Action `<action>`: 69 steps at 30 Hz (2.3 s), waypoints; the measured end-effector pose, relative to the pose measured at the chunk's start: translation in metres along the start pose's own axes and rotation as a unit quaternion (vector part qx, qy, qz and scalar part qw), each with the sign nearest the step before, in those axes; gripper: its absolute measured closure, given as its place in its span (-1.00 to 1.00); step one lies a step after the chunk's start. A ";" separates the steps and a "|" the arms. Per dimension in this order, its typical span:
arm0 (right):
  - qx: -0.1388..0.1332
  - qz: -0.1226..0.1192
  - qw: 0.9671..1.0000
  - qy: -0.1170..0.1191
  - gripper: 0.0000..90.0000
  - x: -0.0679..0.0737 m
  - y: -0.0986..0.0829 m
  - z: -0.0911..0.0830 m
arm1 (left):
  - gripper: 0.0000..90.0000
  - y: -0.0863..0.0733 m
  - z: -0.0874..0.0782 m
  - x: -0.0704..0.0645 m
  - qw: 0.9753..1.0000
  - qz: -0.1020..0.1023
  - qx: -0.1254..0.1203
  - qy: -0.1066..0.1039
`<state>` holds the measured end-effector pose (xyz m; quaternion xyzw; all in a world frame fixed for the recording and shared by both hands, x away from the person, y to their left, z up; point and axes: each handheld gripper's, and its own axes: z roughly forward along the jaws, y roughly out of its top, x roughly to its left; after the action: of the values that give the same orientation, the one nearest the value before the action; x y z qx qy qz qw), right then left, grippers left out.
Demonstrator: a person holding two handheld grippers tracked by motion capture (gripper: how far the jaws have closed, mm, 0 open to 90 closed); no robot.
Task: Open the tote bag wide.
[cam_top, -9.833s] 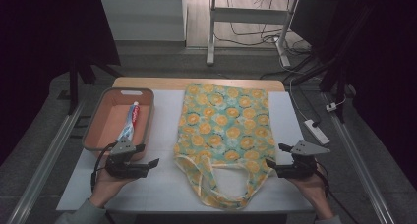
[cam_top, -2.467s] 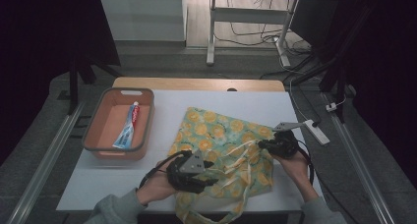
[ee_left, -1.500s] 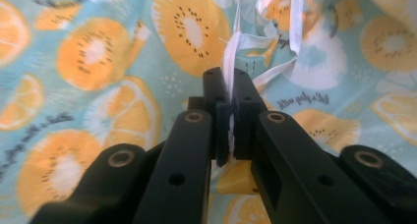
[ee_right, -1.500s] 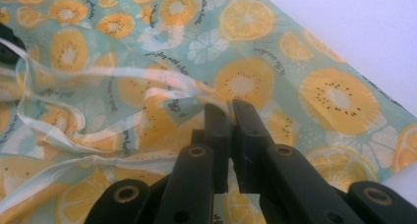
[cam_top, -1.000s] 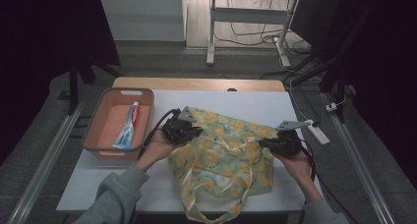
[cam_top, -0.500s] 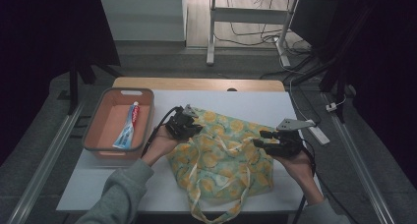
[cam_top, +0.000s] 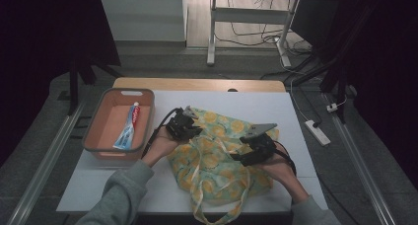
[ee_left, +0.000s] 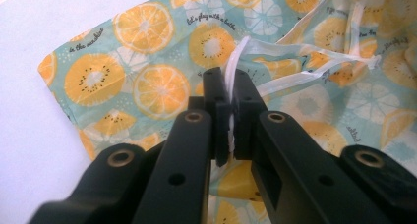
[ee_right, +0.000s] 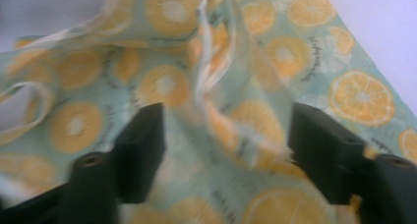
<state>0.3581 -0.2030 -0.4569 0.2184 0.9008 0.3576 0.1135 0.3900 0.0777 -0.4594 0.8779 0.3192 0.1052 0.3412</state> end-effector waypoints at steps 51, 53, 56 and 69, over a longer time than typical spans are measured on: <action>0.011 0.070 0.997 -0.009 0.93 -0.059 0.011 0.024 | 0.95 -0.046 -0.034 -0.041 1.000 0.019 0.020 0.008; 0.007 0.072 0.997 -0.014 0.94 -0.060 0.010 0.022 | 0.96 -0.046 -0.044 -0.033 1.000 0.011 0.008 0.023; -0.004 0.078 0.997 -0.027 0.94 -0.063 0.010 0.019 | 0.96 -0.046 -0.055 -0.022 0.999 0.002 -0.004 0.042; 0.014 0.126 0.991 -0.036 0.49 -0.089 -0.008 0.043 | 0.95 -0.030 -0.034 -0.002 0.997 -0.010 0.016 0.069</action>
<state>0.4491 -0.2250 -0.4892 0.3448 0.8662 0.3485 0.0965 0.3603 0.1117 -0.4543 0.8706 0.3520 0.1573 0.3056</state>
